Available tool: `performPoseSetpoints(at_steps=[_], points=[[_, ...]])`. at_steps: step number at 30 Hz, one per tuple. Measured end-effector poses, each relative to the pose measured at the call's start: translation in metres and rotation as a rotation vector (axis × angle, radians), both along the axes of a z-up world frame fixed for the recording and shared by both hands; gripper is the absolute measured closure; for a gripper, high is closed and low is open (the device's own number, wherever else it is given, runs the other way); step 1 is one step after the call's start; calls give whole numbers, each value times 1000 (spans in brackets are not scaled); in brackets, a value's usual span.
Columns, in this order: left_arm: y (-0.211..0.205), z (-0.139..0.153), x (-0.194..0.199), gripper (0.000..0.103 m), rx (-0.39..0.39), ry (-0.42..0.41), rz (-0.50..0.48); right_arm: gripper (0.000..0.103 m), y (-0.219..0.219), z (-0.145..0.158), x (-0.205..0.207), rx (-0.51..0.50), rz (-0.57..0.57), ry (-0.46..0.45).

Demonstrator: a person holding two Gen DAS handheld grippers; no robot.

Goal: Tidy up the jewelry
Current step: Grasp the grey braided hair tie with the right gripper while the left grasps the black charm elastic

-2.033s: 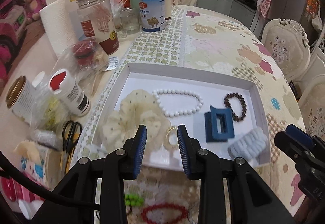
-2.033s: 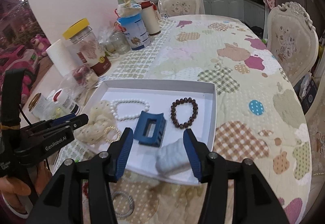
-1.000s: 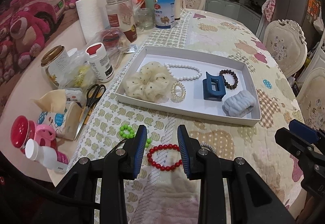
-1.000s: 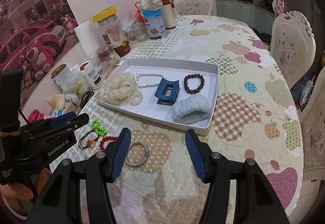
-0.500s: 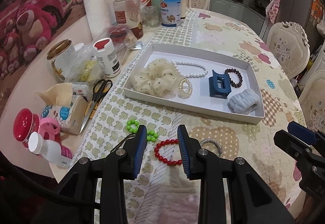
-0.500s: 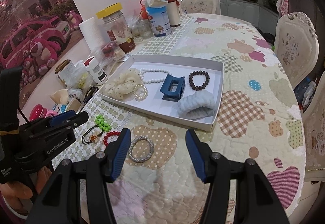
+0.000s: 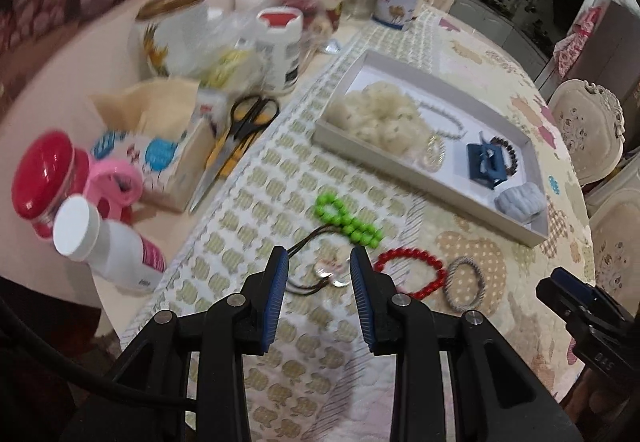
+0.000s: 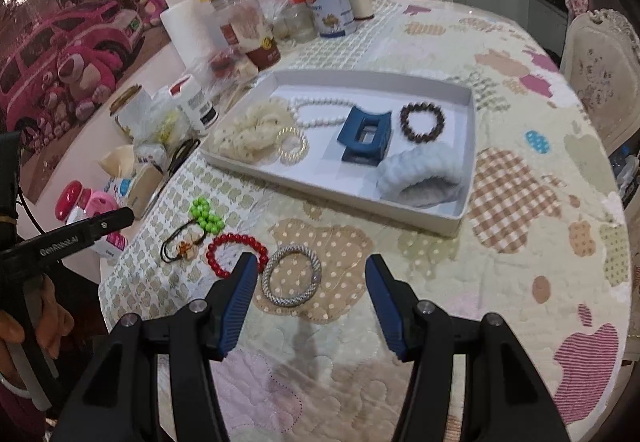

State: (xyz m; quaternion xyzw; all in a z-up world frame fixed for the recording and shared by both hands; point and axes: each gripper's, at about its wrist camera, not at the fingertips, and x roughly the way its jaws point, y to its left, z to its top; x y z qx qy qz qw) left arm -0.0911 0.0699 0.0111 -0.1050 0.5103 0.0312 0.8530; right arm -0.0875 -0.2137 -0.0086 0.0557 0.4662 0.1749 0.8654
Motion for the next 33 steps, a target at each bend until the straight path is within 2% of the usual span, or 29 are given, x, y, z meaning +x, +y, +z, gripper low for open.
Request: performPoseSetpoints(at_steps=[4, 8, 11, 14, 17, 20, 22, 23, 24, 25, 27, 28, 30, 33], points=[[23, -18, -1, 72, -37, 45, 46, 44, 9, -23, 5, -20, 25, 36], [32, -35, 3, 70, -53, 89, 47, 44, 20, -44, 13, -50, 49, 69], [31, -45, 9, 68, -45, 111, 32, 45, 27, -54, 18, -72, 67, 70], [24, -52, 18, 68, -4, 119, 7, 48, 32, -61, 24, -93, 78, 72], [13, -61, 29, 68, 46, 134, -43, 54, 38, -69, 31, -116, 88, 81], [9, -73, 38, 68, 87, 179, -52, 60, 42, -72, 33, -135, 92, 62], [9, -73, 37, 68, 74, 151, -41, 78, 46, -72, 35, -152, 100, 47], [10, -74, 38, 68, 68, 155, -41, 83, 46, -72, 36, -162, 101, 39], [11, -73, 37, 77, 67, 144, -38, 95, 46, -73, 37, -169, 105, 35], [11, -74, 37, 90, 70, 141, -37, 95, 46, -74, 38, -164, 108, 41], [12, -74, 38, 97, 71, 146, -46, 96, 43, -73, 39, -142, 106, 45], [14, -73, 37, 101, 47, 156, -47, 96, 42, -72, 39, -135, 104, 46], [20, -70, 39, 101, 1, 165, -42, 96, 38, -65, 37, -94, 96, 29], [23, -55, 33, 101, -1, 138, -35, 96, 34, -49, 33, -62, 99, -2]])
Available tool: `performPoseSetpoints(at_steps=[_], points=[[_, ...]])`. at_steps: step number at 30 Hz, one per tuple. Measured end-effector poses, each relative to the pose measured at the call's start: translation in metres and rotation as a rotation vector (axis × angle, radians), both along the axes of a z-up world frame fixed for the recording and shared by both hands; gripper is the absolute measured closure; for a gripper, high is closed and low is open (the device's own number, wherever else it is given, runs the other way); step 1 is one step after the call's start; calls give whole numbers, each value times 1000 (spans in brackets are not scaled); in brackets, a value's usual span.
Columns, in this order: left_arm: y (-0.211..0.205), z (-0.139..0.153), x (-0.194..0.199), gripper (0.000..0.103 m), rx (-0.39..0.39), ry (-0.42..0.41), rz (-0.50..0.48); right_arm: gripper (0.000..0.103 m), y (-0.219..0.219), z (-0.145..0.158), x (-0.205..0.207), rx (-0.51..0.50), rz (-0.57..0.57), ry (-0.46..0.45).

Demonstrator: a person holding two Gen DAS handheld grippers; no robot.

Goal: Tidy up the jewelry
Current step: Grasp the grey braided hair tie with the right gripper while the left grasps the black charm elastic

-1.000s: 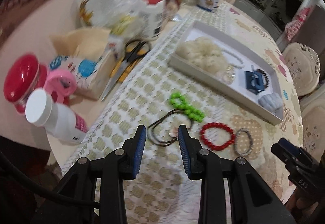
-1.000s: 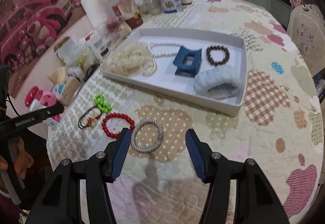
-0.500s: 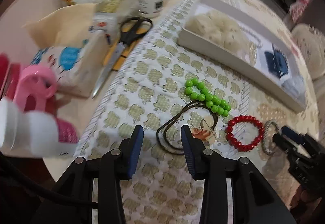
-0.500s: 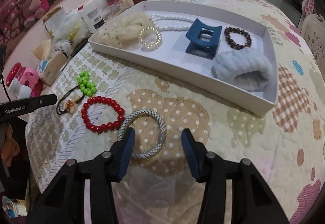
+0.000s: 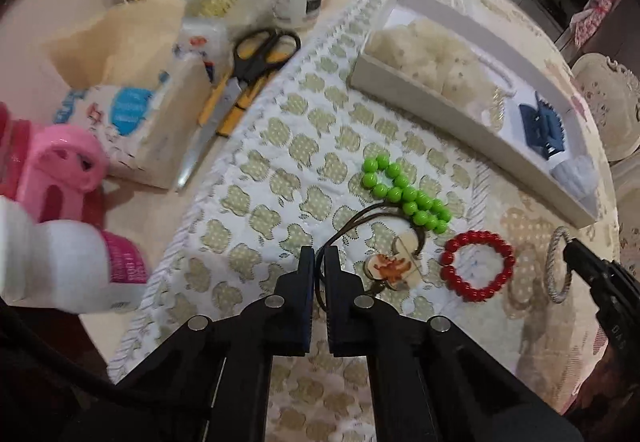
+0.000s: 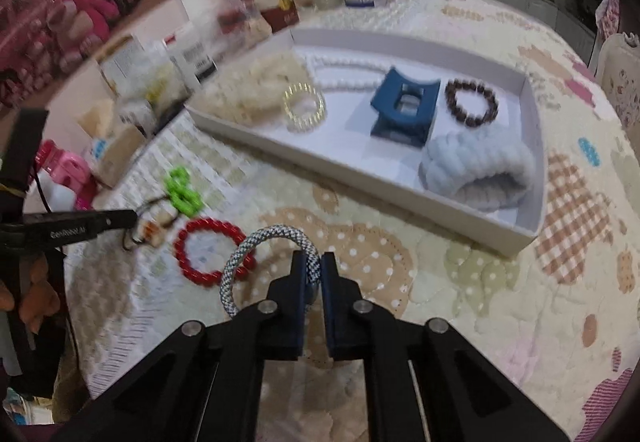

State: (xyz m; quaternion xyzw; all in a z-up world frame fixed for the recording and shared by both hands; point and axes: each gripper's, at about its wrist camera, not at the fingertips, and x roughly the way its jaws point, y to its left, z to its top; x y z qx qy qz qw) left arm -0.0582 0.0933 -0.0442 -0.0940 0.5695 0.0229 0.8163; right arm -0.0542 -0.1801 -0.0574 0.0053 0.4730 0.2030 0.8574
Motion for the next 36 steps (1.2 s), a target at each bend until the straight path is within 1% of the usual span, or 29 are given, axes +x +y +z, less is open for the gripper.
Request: performPoseSetpoints(at_steps=[6, 8, 11, 12, 14, 15, 16, 19, 20, 21, 24, 26, 28, 30, 33, 35, 36], points=[[-9, 44, -15, 102, -1, -90, -13, 96, -14, 35, -8, 35, -8, -63], [-13, 57, -16, 102, 18, -119, -24, 96, -19, 43, -11, 50, -14, -75], [-17, 61, -11, 102, 5, -114, -47, 96, -27, 50, -14, 67, -26, -82], [-18, 57, -11, 102, -1, -102, -51, 96, -29, 51, -15, 76, -29, -84], [-23, 46, -10, 93, 8, -87, -56, 96, -33, 53, -19, 90, -32, -83], [-26, 35, -8, 83, 21, -67, -73, 96, -34, 53, -20, 92, -31, -82], [-28, 29, -9, 78, 34, -54, -79, 96, -34, 54, -21, 91, -31, -81], [-31, 7, -2, 78, 86, -22, -115, 96, -37, 52, -23, 88, -35, -71], [-30, 1, 1, 78, 87, 2, -120, 96, -38, 51, -24, 89, -36, -67], [-29, -1, 1, 78, 73, 12, -123, 96, -39, 49, -23, 88, -39, -60], [-27, 3, -7, 78, 13, 4, -137, 96, -43, 44, -23, 82, -49, -42], [-31, 5, -11, 77, -20, -2, -172, 96, -46, 40, -23, 84, -60, -32], [-41, 2, -11, 75, 2, 2, -201, 96, -50, 36, -21, 92, -73, -19], [-48, -2, -6, 75, 23, 16, -218, 96, -51, 33, -19, 101, -82, -8], [-60, -9, -1, 74, 53, 29, -269, 96, -49, 32, -15, 114, -82, -3], [-65, -12, 0, 69, 74, 30, -295, 96, -45, 34, -16, 111, -73, -10], [-67, -14, 2, 65, 64, 33, -307, 96, -43, 35, -16, 110, -69, -12]])
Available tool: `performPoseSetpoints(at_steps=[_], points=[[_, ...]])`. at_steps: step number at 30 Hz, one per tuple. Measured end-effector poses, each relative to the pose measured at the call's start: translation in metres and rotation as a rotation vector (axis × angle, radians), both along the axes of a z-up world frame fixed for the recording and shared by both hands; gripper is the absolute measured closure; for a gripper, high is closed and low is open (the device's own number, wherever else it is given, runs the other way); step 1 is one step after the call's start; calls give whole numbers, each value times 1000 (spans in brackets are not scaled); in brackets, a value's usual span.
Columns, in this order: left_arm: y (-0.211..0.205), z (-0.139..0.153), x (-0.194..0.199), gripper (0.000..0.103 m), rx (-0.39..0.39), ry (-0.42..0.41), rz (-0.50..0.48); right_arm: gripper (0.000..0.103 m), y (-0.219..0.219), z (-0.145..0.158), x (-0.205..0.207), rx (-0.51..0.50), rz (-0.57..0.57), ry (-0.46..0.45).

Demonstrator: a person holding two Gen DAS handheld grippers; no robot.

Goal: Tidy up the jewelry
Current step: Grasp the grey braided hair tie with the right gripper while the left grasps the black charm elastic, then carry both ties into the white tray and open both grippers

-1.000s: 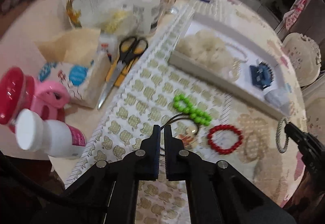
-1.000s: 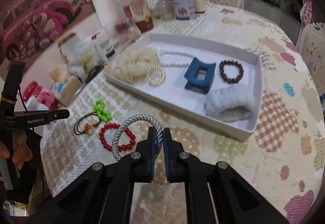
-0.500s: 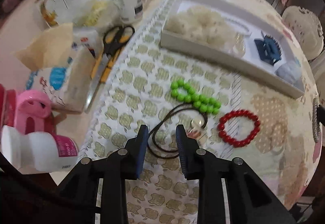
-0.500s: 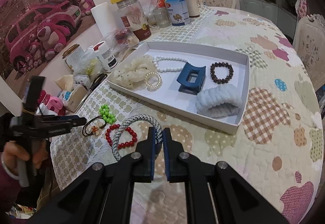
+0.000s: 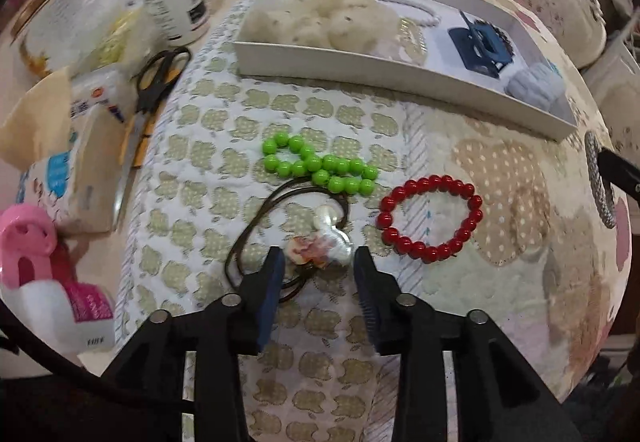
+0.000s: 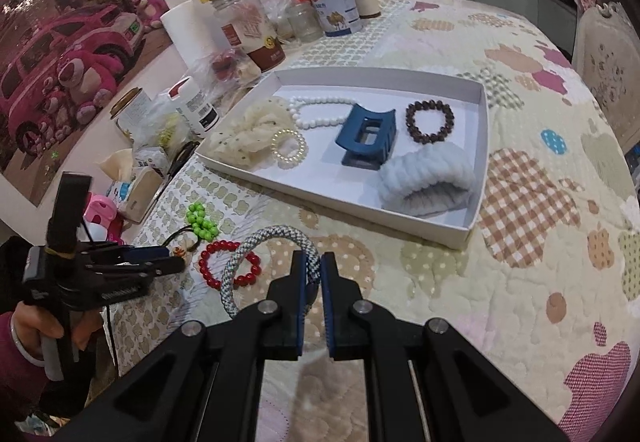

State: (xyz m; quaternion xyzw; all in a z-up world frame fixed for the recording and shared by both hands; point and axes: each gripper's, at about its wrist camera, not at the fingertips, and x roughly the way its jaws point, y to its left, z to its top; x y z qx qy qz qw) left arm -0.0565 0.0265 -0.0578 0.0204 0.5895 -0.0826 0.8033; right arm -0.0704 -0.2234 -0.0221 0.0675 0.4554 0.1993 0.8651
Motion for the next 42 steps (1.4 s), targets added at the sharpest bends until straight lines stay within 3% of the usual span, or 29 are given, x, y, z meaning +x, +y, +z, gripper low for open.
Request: performPoseSetpoints(at_steps=[2, 6, 9, 13, 21, 26, 42], points=[[-3, -4, 3, 59, 0, 7, -12, 96, 1, 1, 0, 1, 0, 0], [-9, -5, 5, 58, 27, -6, -34, 96, 3, -1, 1, -2, -2, 8], [-5, -4, 2, 71, 23, -33, -26, 96, 3, 1, 1, 4, -4, 3], [2, 0, -6, 71, 5, -32, -1, 96, 5, 4, -1, 5, -1, -7], [12, 61, -28, 71, -37, -149, 38, 96, 8, 21, -8, 6, 18, -45], [4, 96, -22, 71, -48, -224, 40, 96, 8, 36, -10, 3, 26, -79], [-36, 119, 33, 71, -5, -295, 0, 96, 0, 50, 7, 13, -5, -103]])
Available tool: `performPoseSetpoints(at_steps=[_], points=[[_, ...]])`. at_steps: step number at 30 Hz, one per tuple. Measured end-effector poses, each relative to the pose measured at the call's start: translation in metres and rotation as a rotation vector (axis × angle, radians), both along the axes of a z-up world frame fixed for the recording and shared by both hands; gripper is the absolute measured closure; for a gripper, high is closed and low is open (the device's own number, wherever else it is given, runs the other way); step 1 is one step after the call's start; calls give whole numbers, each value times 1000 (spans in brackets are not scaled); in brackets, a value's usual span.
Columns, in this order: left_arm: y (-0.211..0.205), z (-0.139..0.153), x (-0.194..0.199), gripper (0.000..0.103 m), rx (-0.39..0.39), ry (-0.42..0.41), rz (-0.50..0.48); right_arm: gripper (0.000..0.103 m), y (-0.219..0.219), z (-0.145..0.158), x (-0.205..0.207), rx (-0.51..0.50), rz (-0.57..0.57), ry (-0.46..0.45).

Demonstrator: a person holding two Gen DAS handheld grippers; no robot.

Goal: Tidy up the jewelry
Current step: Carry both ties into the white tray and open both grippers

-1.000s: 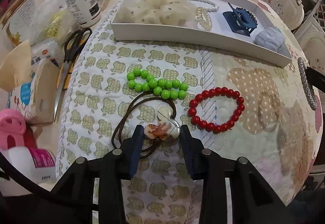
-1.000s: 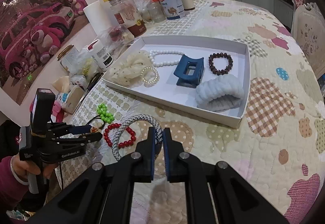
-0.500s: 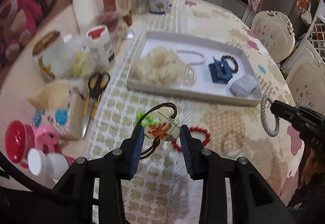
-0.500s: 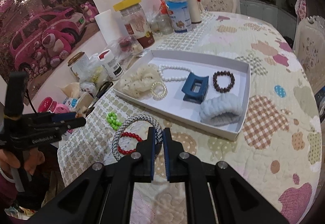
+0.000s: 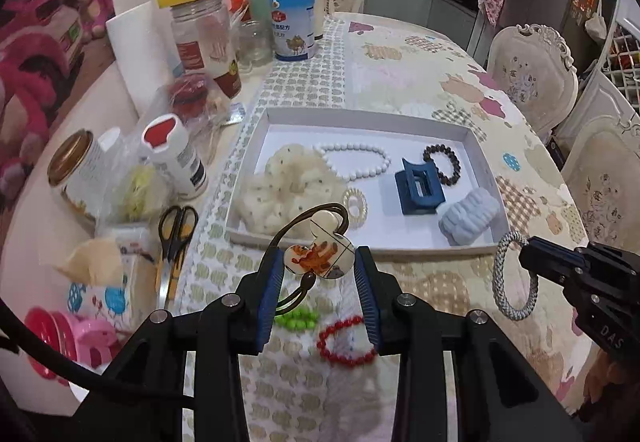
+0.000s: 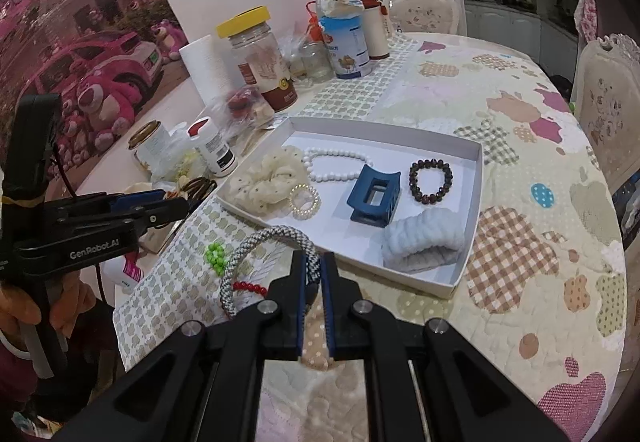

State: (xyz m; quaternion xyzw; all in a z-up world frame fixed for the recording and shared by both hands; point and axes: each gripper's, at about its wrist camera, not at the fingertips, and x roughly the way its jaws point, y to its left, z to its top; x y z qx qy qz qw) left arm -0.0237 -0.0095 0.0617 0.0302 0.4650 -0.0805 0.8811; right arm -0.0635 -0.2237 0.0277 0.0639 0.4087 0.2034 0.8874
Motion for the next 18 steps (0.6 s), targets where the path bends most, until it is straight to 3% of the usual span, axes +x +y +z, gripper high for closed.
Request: performPoseSetpoints(at_steps=[18], points=[[-8, -7, 70, 71, 31, 10, -11, 96, -11, -5, 63, -14, -58, 16]])
